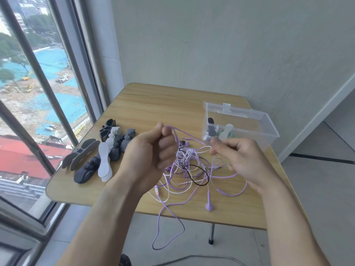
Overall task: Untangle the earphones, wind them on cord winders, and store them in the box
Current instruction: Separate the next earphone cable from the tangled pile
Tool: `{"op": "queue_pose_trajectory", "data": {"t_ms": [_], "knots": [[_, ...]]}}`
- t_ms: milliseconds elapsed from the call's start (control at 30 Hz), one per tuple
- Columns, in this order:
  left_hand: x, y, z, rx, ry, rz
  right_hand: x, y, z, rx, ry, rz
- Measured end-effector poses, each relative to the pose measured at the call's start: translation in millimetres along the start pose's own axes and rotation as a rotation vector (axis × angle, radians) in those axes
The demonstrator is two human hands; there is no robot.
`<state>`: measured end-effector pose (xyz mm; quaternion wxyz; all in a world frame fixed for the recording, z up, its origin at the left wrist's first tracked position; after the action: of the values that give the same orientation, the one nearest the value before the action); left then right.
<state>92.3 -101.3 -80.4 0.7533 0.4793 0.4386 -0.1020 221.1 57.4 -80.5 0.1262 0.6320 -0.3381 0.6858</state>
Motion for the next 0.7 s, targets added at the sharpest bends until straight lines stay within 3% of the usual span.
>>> {"op": "queue_pose_trajectory", "data": {"t_ms": [100,200,267,400,500,633,700], "knots": [[-2,-7,-5,-0.115,0.174,0.052,3,10,9,0.451,0.066,0.057],[1,-10,-5,-0.276,0.340,-0.467,13,20,17,0.784,0.092,0.064],[7,-11,-3,-0.291,0.431,-0.850,18,24,19,0.848,0.046,0.122],[17,-6,3,0.005,0.342,-1.281,15,19,16,0.797,0.001,-0.135],[17,1,8,0.145,0.165,-1.133,10,7,8,0.613,-0.021,-0.366],[5,5,13,0.122,0.077,-0.631,3,-10,2,0.425,-0.002,-0.596],[-1,6,14,0.099,0.041,-0.324,1,-16,2,0.362,0.014,-0.562]]}}
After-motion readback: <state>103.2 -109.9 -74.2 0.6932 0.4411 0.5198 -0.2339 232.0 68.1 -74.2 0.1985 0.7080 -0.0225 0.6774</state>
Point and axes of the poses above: each hand's wrist, its own z-axis away from the middle knuckle, its own y-axis out of the palm, x = y × z, the point moved 1 cm from there along -z, towards the middle knuckle, and after that the axes turned 4 degrees about -z, right-handed, at the moved point
